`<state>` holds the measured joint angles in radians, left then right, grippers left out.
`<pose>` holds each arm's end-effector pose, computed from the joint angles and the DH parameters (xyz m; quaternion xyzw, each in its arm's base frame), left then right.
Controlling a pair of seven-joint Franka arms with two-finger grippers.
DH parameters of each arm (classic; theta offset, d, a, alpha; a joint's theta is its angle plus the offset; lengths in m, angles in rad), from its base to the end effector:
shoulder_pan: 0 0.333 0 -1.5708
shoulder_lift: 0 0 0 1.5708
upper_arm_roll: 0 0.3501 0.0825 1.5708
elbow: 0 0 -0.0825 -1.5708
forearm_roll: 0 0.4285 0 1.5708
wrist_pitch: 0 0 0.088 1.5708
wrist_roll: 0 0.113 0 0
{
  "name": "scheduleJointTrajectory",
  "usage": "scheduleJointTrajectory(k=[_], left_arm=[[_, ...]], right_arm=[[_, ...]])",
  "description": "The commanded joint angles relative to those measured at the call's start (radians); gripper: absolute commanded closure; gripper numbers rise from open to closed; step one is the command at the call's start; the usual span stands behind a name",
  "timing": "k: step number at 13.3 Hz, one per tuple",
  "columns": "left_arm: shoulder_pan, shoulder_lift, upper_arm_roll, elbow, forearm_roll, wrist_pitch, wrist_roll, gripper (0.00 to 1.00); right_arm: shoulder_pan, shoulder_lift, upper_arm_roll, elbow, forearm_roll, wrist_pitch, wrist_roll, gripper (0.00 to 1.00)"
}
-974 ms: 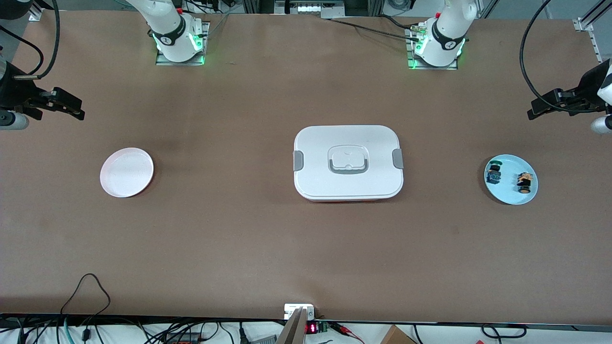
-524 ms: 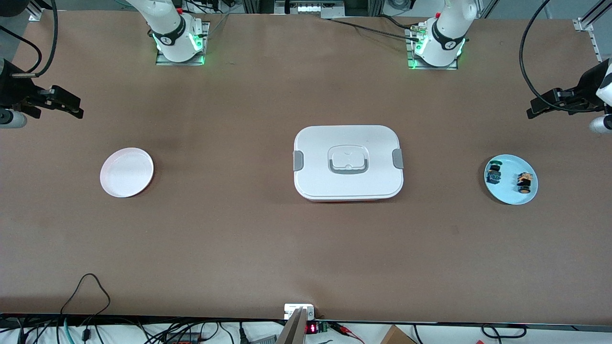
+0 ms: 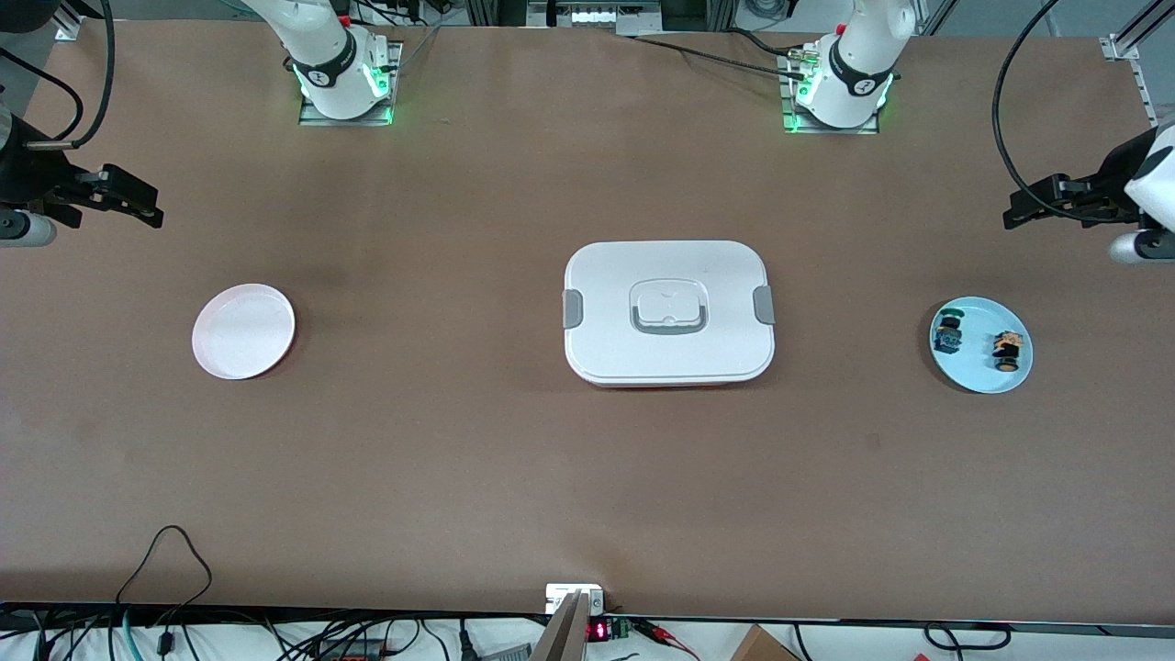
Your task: Transfer orange switch to right arm and place
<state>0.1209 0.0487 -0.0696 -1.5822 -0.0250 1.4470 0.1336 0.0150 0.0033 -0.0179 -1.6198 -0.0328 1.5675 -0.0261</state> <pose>0.5973 0.0286 0.6082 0.9948 -0.0415 -0.0901 0.0226 0.5975 -0.0054 0.6252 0.9994 0.0120 -0.0280 0.0160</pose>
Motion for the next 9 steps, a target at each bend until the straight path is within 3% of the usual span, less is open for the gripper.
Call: scheduleJointTrajectory(k=[1,4,9], left_arm=[[0.040,0.055,0.001,0.019,0.004,-0.014,0.336,0.00],[0.120,0.100,0.002,-0.010,0.007,0.006,0.770,0.00],[0.172,0.174,0.002,-0.076,0.105,0.090,1.245,0.00]], right_arm=[[-0.006,0.001,0.007,0.020,0.016,-0.021,0.006,0.00],[-0.006,0.001,0.006,0.020,0.014,-0.023,0.006,0.00],[-0.007,0.000,0.006,0.020,0.014,-0.044,0.006,0.00]])
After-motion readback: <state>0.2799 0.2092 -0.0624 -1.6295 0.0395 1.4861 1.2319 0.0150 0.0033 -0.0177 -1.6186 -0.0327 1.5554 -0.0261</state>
